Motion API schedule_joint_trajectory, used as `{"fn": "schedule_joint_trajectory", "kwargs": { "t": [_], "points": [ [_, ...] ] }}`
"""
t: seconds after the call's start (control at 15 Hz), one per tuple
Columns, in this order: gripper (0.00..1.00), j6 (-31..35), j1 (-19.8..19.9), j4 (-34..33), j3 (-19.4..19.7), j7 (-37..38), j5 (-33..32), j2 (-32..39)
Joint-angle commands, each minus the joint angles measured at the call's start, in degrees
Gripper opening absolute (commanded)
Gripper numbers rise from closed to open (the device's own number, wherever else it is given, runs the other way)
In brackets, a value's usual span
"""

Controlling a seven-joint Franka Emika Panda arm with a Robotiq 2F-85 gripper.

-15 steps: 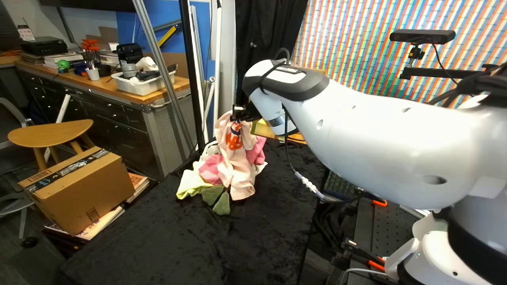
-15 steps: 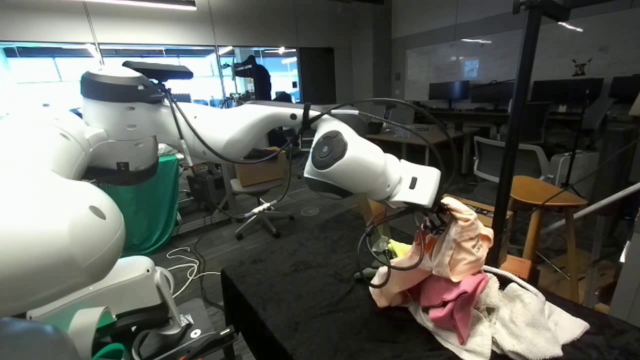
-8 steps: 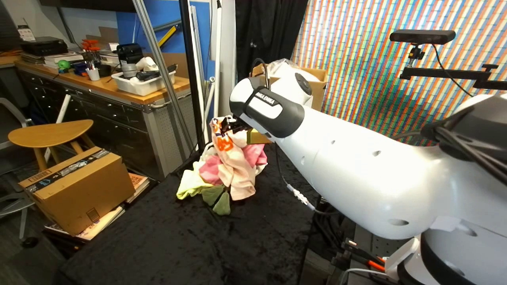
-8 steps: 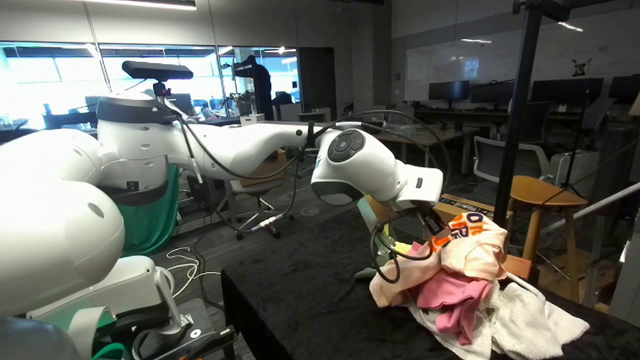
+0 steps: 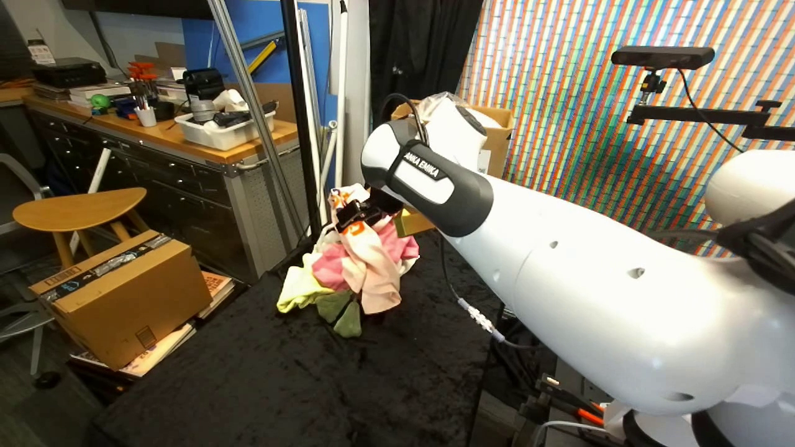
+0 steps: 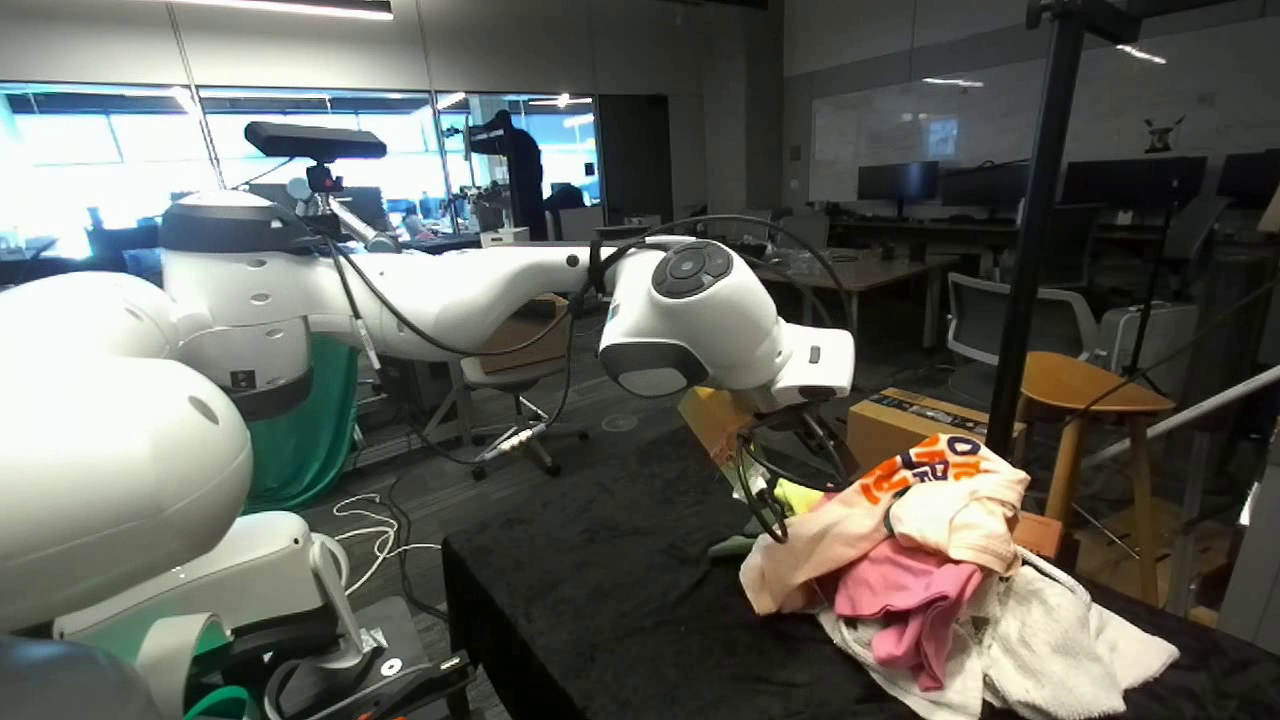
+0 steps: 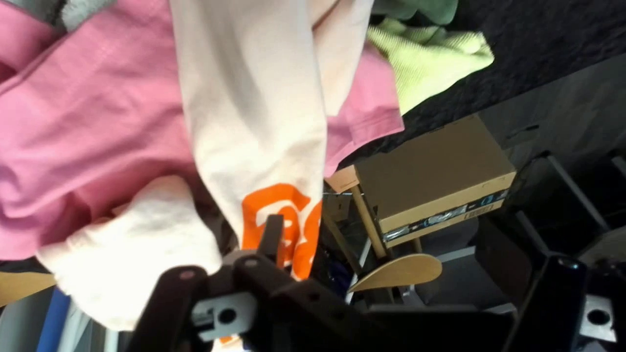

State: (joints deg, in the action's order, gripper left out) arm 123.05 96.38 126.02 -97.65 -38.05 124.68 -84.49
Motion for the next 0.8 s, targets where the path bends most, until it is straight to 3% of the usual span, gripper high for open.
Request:
{"fn": "schedule_joint_trajectory", "kwargs": {
  "t": [0.0,0.33,0.53,0.73],
  "points": [
    [1.00,-10.39,-3.65,5.92,3.51,-6.46,-4.13,1.91],
    [1.00,-28.32,-8.00,14.21,11.46,-17.08,-17.54,5.11],
    [1.00,-37.89,-8.50,16.22,19.13,-22.68,-30.80,7.77],
    [1.00,-42.01,-8.62,15.78,25.43,-26.60,-43.85,11.05]
  ]
}}
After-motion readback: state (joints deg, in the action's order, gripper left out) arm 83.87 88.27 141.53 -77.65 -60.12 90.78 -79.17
